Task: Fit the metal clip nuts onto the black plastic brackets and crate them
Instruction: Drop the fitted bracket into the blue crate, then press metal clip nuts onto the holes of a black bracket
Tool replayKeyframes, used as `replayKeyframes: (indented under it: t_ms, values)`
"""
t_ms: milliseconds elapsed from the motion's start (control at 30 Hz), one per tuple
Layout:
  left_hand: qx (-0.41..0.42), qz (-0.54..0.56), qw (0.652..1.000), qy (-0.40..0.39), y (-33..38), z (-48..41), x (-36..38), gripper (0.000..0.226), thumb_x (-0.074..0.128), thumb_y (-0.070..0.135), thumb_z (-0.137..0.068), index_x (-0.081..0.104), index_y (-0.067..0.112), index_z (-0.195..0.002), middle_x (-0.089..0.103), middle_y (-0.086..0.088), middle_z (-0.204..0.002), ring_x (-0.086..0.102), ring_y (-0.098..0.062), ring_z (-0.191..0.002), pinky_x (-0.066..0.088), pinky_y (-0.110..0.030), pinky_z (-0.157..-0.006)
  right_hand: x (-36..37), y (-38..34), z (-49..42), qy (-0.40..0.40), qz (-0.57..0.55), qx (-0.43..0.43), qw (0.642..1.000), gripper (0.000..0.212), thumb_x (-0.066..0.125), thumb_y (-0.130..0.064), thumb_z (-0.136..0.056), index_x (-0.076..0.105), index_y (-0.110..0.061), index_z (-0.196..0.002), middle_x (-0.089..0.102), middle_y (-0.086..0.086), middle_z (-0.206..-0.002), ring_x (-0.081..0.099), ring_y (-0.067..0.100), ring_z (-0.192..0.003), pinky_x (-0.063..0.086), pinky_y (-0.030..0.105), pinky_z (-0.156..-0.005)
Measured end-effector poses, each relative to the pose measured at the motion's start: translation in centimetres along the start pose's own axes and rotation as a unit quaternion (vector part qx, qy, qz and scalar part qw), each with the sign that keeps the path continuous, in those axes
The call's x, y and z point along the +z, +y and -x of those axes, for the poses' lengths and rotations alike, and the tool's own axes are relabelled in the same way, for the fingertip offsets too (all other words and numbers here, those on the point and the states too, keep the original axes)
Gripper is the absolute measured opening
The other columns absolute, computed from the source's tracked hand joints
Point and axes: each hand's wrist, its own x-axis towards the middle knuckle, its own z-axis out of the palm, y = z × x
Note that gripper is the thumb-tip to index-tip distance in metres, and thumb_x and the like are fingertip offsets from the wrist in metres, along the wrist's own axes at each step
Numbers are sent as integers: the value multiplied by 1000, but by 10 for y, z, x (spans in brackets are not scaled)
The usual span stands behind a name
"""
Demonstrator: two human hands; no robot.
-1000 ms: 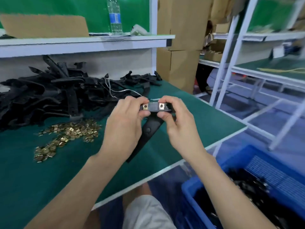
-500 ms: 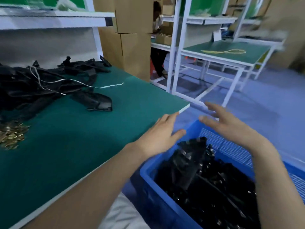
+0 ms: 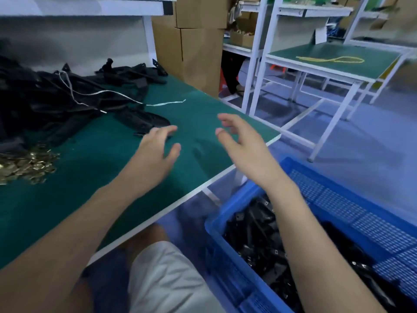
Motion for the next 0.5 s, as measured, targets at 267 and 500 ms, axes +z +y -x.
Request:
replayKeyframes:
  t_ms: [267,500]
  values:
    - [-191,-146,959,150,-131,76,-119,40,56,19,-99,49,14,-139,48,-19,-132,43,-38,-126,35,-39,-104,185,-82,-2,-202,52,-152,966,46,47,-34,-104,41,-23,-148,45,6,-146,38,28,-133,32,41,-110]
    - [-289,-280,906,132,-169,149,-169,57,63,40,-93,50,15,-142,50,-13,-141,42,-38,-131,36,-53,-110,313,-133,-9,-277,163,-243,915,58,43,-39,-105,24,-19,-156,16,13,-163,8,34,-152,8,54,-123]
